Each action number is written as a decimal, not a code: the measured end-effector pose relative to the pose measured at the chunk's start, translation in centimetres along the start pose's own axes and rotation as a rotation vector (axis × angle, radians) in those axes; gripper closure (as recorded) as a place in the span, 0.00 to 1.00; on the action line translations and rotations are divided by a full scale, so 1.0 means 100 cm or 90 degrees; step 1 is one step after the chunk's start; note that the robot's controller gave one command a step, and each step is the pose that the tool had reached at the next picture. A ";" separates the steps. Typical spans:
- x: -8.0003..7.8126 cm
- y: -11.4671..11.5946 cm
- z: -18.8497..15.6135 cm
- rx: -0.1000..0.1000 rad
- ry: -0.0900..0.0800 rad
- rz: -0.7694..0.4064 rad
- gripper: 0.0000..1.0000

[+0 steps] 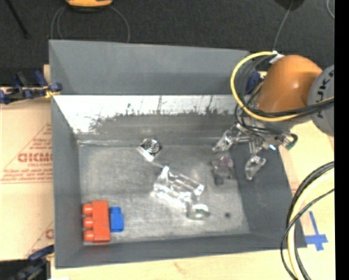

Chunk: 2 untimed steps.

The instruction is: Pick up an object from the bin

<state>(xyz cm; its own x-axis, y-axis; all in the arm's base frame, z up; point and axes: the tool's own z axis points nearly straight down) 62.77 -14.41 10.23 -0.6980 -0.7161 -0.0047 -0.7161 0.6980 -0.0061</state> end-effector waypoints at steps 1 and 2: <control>-0.003 0.013 -0.008 -0.003 0.001 -0.206 0.00; -0.028 0.019 0.027 -0.005 -0.014 -0.439 0.00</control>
Offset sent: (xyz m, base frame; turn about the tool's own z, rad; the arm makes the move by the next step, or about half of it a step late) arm -0.0084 0.0114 0.0071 -0.3250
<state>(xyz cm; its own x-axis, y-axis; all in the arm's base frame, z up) 63.34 -11.08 7.54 -0.0831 -0.9963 -0.0222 -0.9965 0.0833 -0.0079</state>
